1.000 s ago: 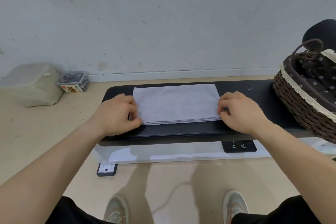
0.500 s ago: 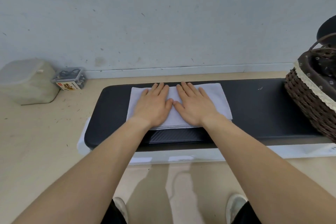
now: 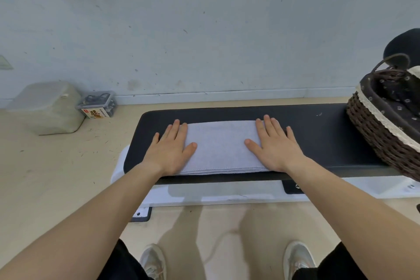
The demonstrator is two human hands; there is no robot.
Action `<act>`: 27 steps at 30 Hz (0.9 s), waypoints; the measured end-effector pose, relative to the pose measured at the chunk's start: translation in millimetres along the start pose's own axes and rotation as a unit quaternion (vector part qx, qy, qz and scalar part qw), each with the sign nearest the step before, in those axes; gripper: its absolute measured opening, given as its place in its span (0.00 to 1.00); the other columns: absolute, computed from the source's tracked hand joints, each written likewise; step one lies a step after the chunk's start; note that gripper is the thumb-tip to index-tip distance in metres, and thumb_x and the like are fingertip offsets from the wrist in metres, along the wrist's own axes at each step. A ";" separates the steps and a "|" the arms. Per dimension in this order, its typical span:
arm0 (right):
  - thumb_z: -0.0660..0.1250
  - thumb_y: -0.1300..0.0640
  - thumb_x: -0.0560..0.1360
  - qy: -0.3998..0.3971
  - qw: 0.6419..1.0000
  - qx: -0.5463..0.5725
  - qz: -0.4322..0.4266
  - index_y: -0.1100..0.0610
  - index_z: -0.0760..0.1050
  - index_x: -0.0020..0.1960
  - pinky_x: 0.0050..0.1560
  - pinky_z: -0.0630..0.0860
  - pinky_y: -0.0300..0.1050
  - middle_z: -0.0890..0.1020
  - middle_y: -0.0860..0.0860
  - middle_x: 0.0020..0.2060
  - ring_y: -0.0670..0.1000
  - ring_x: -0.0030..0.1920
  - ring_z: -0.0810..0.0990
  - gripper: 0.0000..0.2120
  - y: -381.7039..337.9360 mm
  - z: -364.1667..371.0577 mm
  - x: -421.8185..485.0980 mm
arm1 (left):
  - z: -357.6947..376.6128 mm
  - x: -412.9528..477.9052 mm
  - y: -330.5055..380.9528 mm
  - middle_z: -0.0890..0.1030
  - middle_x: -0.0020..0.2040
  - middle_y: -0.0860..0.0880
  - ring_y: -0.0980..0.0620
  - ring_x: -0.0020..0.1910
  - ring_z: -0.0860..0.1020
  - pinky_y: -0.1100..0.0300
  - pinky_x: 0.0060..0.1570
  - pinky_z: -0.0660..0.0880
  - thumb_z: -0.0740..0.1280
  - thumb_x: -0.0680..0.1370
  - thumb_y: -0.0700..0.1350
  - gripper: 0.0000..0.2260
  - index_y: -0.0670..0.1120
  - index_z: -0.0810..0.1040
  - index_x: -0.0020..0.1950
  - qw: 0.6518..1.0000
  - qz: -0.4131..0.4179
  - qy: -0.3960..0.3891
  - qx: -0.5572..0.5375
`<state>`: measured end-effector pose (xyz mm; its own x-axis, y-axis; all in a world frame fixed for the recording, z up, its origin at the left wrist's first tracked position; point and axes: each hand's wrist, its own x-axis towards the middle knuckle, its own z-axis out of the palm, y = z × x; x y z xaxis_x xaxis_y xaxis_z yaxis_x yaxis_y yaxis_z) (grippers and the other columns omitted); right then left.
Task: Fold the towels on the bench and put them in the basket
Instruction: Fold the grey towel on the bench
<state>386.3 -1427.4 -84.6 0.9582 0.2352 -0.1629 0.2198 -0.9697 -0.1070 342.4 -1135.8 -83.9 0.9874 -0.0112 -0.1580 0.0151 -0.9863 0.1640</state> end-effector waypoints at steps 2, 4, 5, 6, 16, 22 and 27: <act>0.42 0.34 0.81 0.012 1.000 -0.014 -0.018 0.51 0.39 0.81 0.78 0.39 0.59 0.41 0.51 0.81 0.52 0.80 0.40 0.36 -0.8 -2.4 -8.5 | -3.0 -9.9 -4.1 0.58 0.80 0.50 0.46 0.77 0.60 0.46 0.74 0.61 0.55 0.82 0.59 0.27 0.52 0.57 0.80 0.996 -0.011 0.073 -0.042; 0.46 0.35 0.81 0.021 0.997 -0.009 -0.068 0.49 0.44 0.82 0.79 0.42 0.59 0.44 0.48 0.81 0.51 0.80 0.42 0.34 -4.5 -8.2 -11.9 | -6.5 -13.3 -7.9 0.70 0.73 0.49 0.44 0.69 0.70 0.46 0.64 0.72 0.62 0.80 0.57 0.26 0.52 0.64 0.76 0.984 -0.066 0.150 -0.068; 0.49 0.35 0.81 0.018 0.995 0.004 -0.099 0.47 0.47 0.81 0.79 0.44 0.58 0.45 0.47 0.81 0.51 0.80 0.44 0.33 -7.3 -12.2 -12.7 | -9.9 -14.4 -8.1 0.71 0.71 0.47 0.44 0.67 0.71 0.46 0.61 0.74 0.64 0.78 0.59 0.27 0.50 0.65 0.74 0.979 -0.107 0.160 -0.073; 0.52 0.35 0.80 0.012 0.992 0.017 -0.128 0.44 0.52 0.81 0.79 0.46 0.56 0.47 0.46 0.81 0.50 0.80 0.45 0.32 -10.8 -16.4 -13.0 | -11.9 -14.2 -8.4 0.72 0.68 0.46 0.43 0.65 0.72 0.46 0.59 0.75 0.64 0.76 0.62 0.29 0.49 0.67 0.72 0.976 -0.145 0.148 -0.074; 0.73 0.36 0.68 -0.027 0.975 0.102 -0.197 0.40 0.71 0.69 0.77 0.53 0.46 0.58 0.39 0.78 0.45 0.79 0.51 0.31 -25.4 -25.8 -7.4 | -25.6 -0.2 11.7 0.79 0.47 0.50 0.50 0.45 0.78 0.54 0.41 0.76 0.72 0.73 0.56 0.17 0.46 0.75 0.53 0.956 -0.177 0.029 -0.230; 0.76 0.36 0.65 -0.034 0.972 0.100 -0.212 0.41 0.73 0.65 0.77 0.55 0.46 0.62 0.39 0.77 0.47 0.79 0.52 0.31 -36.9 -28.6 -3.0 | -33.4 6.9 -1.6 0.79 0.48 0.47 0.47 0.49 0.79 0.57 0.42 0.73 0.76 0.73 0.45 0.16 0.45 0.72 0.54 0.900 -0.172 0.096 -0.388; 0.69 0.30 0.65 0.047 0.976 0.084 -0.195 0.45 0.72 0.63 0.73 0.61 0.51 0.71 0.44 0.70 0.53 0.74 0.63 0.31 -77.6 -6.8 6.7 | -52.8 18.3 -12.0 0.81 0.51 0.48 0.48 0.49 0.80 0.57 0.46 0.76 0.75 0.73 0.41 0.23 0.46 0.71 0.65 0.849 -0.164 0.169 -0.473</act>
<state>376.9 -1351.0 -70.7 0.8219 0.5695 0.0125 0.5459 -0.7812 -0.3030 368.7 -1115.5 -37.4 0.8919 0.4446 -0.0832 0.2595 -0.3525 0.8991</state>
